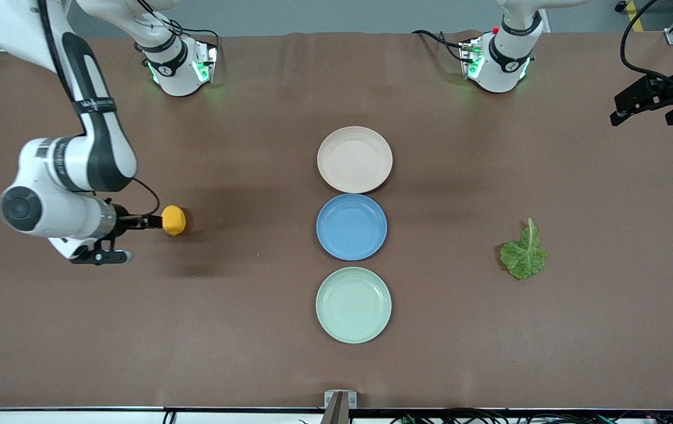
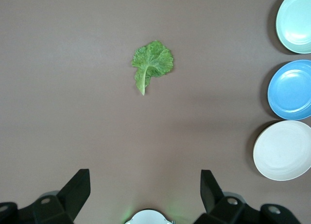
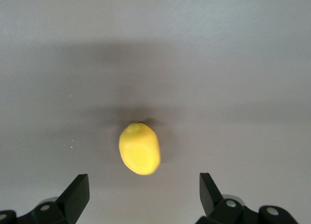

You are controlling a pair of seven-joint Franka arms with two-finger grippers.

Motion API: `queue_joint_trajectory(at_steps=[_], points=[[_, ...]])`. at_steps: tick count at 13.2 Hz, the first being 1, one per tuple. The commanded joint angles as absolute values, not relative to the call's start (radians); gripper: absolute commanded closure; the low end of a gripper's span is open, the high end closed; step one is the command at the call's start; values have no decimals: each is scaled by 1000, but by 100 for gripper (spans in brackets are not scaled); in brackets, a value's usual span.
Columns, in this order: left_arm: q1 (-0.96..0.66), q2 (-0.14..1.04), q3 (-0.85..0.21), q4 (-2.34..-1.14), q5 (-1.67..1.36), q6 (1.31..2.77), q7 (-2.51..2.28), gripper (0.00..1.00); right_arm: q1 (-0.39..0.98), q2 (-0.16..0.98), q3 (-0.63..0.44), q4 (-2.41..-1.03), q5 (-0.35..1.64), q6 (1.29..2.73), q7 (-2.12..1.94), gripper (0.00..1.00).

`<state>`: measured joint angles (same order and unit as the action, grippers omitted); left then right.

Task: Pick lemon and lettuce from plates
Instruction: 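Set the lemon on the table with the right gripper while the left gripper withdraws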

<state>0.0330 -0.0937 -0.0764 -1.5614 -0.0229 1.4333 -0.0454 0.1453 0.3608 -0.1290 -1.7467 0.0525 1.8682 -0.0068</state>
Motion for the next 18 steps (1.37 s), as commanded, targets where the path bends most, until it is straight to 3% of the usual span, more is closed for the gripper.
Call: queue_joint_trajectory(at_steps=[1, 4, 10, 18], points=[[29, -114, -80, -1569, -2, 1431, -58, 0, 114, 364, -114, -1575, -50, 1716, -14, 0], [26, -97, -84, -1572, 0, 1433, -57, 0, 97, 365, -112, -1450, -66, 1580, -15, 0], [29, -98, -84, -1580, -11, 1417, -45, 0, 3, 360, -112, -1362, 5, 1430, -55, 0], [25, -100, -101, -1580, -8, 1462, -55, 0, -8, 353, -106, -1328, 14, 1434, -54, 0]])
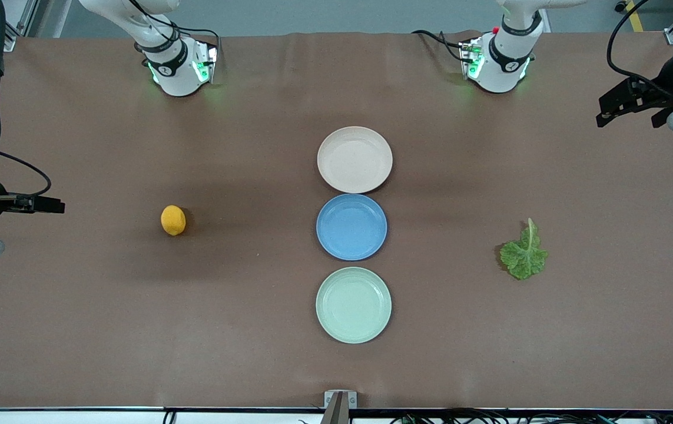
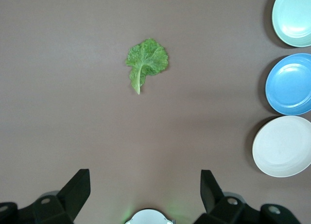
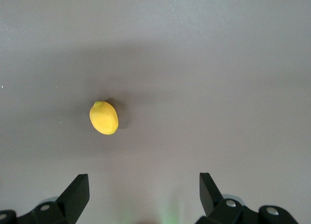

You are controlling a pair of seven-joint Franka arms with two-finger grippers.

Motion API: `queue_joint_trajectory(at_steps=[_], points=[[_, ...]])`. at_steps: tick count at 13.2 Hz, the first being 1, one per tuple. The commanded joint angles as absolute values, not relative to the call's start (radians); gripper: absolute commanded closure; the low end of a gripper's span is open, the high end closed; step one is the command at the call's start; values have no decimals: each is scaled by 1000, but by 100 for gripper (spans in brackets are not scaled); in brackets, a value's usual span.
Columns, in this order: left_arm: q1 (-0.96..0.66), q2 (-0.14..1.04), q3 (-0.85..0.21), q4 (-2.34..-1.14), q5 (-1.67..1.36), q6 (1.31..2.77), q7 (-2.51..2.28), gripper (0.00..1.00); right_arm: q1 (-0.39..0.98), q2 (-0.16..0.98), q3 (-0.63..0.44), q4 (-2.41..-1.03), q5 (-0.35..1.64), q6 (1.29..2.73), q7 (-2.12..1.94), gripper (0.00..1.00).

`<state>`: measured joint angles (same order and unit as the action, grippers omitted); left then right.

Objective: Pick lemon and lettuce from plates

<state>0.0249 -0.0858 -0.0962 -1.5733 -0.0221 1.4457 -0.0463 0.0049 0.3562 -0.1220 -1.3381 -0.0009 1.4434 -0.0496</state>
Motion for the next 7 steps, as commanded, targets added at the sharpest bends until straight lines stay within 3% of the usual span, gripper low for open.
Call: queue_joint_trajectory(at_steps=[1, 7], points=[[26, -98, -101, -1580, -8, 1463, -55, 0, -8, 344, -104, -1328, 23, 1434, -55, 0], [31, -101, -100, -1580, -9, 1454, -55, 0, 8, 206, -107, -1465, 18, 1514, -103, 0]])
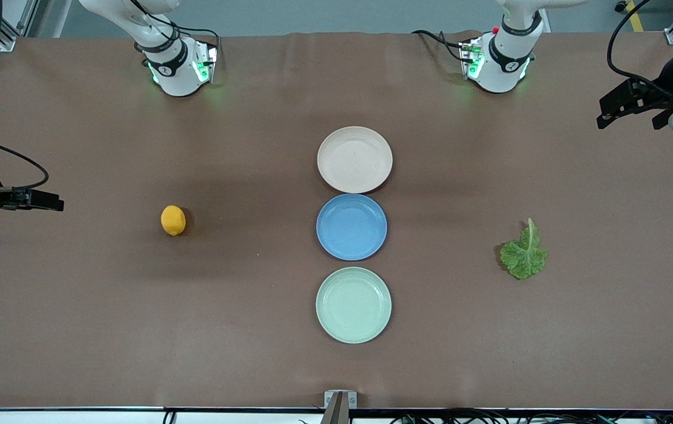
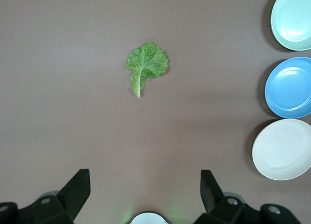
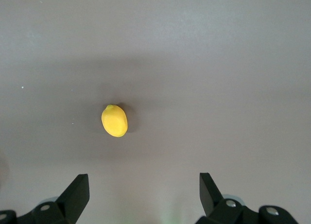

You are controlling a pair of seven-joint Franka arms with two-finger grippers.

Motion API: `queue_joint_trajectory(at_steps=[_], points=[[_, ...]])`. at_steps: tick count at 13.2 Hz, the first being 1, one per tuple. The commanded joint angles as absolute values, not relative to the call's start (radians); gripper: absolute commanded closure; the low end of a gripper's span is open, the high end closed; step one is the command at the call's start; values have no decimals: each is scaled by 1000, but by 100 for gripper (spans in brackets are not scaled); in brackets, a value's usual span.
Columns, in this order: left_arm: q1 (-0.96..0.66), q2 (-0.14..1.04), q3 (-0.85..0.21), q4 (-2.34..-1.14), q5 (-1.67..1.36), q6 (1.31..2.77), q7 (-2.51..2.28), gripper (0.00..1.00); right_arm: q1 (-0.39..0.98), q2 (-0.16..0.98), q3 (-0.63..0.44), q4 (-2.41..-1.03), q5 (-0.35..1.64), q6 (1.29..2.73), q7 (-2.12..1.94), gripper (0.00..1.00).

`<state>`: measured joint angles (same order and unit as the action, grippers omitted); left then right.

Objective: Pick lemon and lettuce from plates

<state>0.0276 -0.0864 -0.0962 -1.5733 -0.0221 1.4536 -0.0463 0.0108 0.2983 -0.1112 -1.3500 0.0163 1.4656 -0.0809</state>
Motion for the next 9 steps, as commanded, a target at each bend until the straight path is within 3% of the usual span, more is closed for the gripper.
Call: queue_joint_trajectory(at_steps=[1, 9], points=[[31, -101, -100, -1580, -9, 1454, -55, 0, 8, 177, -109, -1498, 17, 1525, -103, 0], [31, -103, -101, -1571, -17, 1459, -41, 0, -5, -15, -109, -1632, 2, 1532, -158, 0]])
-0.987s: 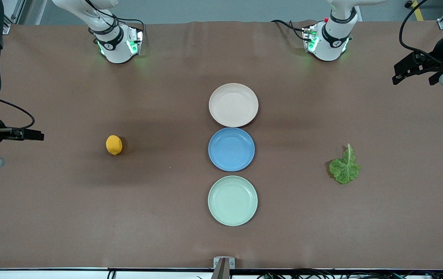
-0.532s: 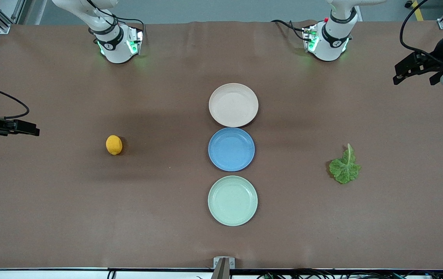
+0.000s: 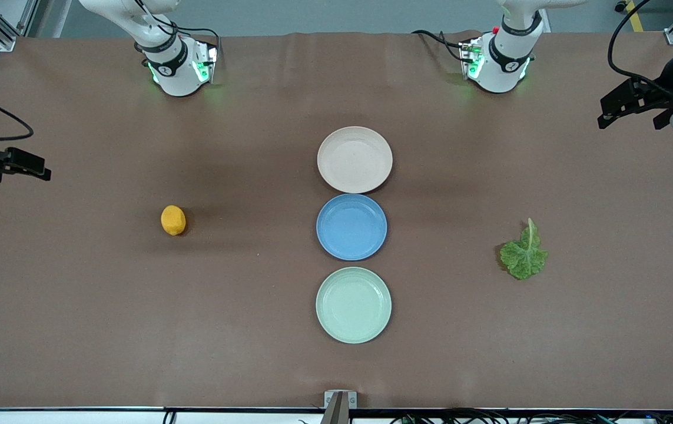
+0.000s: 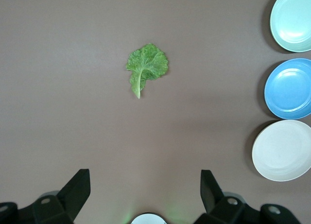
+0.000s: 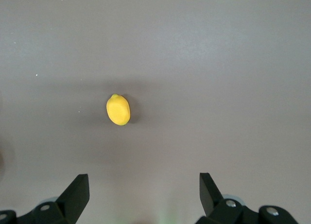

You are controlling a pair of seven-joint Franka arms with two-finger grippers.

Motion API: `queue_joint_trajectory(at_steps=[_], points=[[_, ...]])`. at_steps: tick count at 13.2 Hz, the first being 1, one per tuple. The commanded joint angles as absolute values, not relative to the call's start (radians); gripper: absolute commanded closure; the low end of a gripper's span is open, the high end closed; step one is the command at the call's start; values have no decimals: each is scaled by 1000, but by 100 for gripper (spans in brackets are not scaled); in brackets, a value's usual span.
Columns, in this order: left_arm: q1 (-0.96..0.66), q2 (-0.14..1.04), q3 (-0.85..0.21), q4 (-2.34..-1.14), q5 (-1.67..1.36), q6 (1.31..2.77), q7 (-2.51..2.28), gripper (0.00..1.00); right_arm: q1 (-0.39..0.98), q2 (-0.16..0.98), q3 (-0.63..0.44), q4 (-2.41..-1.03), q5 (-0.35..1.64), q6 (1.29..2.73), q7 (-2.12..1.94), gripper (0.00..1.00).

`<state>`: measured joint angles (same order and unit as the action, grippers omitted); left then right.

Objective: Pick lemon and lettuce from plates

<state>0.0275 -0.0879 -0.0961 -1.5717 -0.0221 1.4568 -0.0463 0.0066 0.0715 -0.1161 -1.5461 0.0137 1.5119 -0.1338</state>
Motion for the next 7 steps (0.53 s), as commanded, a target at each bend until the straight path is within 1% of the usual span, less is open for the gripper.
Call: queue_joint_trajectory(at_steps=[1, 2, 7], points=[[29, -110, -103, -1571, -17, 1450, -40, 0, -14, -32, -109, -1643, 2, 1534, -160, 0], [29, -135, -103, -1574, -18, 1430, -40, 0, -23, -41, -107, -1644, 2, 1529, -163, 0], [28, -124, -101, -1575, -20, 1428, -51, 0, -25, -118, -101, -1730, 2, 1563, -170, 0]])
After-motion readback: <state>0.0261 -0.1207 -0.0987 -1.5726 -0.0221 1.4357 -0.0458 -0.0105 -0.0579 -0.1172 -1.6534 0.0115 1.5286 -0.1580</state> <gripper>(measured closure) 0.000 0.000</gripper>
